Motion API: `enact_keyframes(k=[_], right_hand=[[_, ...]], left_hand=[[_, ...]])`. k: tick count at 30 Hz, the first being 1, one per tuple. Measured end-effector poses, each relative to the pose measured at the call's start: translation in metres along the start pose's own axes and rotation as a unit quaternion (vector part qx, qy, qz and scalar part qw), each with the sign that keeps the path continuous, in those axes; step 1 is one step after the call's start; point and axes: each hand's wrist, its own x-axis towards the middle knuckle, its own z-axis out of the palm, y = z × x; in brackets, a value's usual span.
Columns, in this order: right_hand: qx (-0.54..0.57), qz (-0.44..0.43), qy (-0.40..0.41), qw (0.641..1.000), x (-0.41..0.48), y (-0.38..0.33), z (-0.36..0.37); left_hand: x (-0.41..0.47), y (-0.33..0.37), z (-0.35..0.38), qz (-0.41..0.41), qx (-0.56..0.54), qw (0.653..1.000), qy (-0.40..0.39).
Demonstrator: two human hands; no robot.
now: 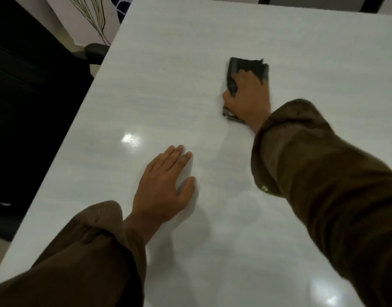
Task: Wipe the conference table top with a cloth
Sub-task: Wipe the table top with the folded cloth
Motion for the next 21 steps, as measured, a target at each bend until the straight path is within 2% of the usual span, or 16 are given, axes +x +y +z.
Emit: enact_keyframes(k=[4, 7, 9, 11, 14, 16, 18, 21], right_hand=[[0.079, -0.12, -0.038, 0.989, -0.081, -0.043, -0.002], [0.091, -0.193, -0.054, 0.976, -0.149, -0.016, -0.015], [0.1, -0.172, -0.046, 0.979, -0.165, 0.009, -0.022], [0.086, -0.111, -0.01, 0.99, -0.157, 0.021, -0.023], [0.034, 0.007, 0.044, 0.998, -0.129, -0.005, -0.014], [0.012, 0.06, 0.05, 0.997, -0.122, -0.035, -0.003], [0.009, 0.052, 0.036, 0.998, -0.138, -0.074, 0.005], [0.034, 0.017, 0.01, 0.999, -0.201, -0.106, 0.0]], left_hand=[[-0.002, 0.0, -0.002, -0.012, -0.004, 1.0, -0.014], [-0.002, 0.0, 0.001, -0.006, -0.012, 1.0, -0.022], [-0.001, -0.001, 0.003, -0.003, -0.011, 1.0, -0.013], [-0.001, 0.0, 0.003, 0.002, -0.009, 1.0, -0.015], [-0.002, -0.002, 0.001, 0.011, -0.01, 1.0, -0.016], [0.0, 0.0, 0.001, 0.003, -0.012, 1.0, -0.028], [-0.002, -0.003, -0.004, 0.021, -0.042, 0.998, -0.053], [-0.005, -0.036, -0.025, 0.105, -0.078, 0.987, -0.098]])
